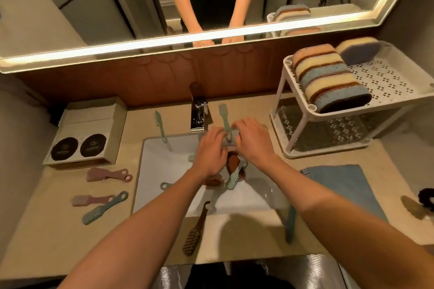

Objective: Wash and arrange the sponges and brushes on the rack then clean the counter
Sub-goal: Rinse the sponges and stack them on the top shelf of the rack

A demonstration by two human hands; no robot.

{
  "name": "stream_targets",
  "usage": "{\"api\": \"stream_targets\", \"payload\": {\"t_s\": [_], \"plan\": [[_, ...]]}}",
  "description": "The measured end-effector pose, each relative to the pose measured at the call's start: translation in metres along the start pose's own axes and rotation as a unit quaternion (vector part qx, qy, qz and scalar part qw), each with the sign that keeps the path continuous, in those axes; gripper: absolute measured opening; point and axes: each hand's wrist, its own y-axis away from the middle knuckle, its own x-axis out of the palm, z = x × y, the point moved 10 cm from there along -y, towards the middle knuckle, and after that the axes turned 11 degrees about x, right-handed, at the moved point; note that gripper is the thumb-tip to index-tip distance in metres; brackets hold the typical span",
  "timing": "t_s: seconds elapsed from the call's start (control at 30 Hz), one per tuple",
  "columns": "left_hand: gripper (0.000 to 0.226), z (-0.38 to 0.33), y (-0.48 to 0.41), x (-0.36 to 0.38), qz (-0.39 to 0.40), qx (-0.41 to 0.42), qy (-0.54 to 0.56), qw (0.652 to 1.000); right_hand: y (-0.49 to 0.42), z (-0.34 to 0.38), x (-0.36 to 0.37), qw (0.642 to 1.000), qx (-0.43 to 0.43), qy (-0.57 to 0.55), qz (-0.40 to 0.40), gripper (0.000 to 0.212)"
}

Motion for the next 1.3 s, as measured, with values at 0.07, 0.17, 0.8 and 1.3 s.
{"api": "stream_targets", "payload": {"t_s": [0.07, 0.17, 0.8, 1.3], "plan": [[0.048, 0.018, 0.009, 0.014, 0.025, -0.009, -0.007, 1.000, 0.003, 0.000, 0.017, 1.000, 0.010, 0.003, 0.010, 0.031], [0.053, 0.041, 0.020, 0.031, 0.044, -0.027, -0.002, 0.999, 0.010, -0.003, 0.039, 0.999, 0.027, 0.006, 0.025, 0.032], [0.021, 0.132, 0.059, 0.128, 0.167, -0.102, 0.059, 0.979, 0.022, -0.025, 0.193, 0.964, 0.156, -0.008, 0.217, 0.022], [0.031, 0.172, 0.066, 0.178, 0.224, -0.103, -0.060, 0.967, 0.032, -0.061, 0.250, 0.923, 0.295, -0.054, 0.241, 0.046]]}}
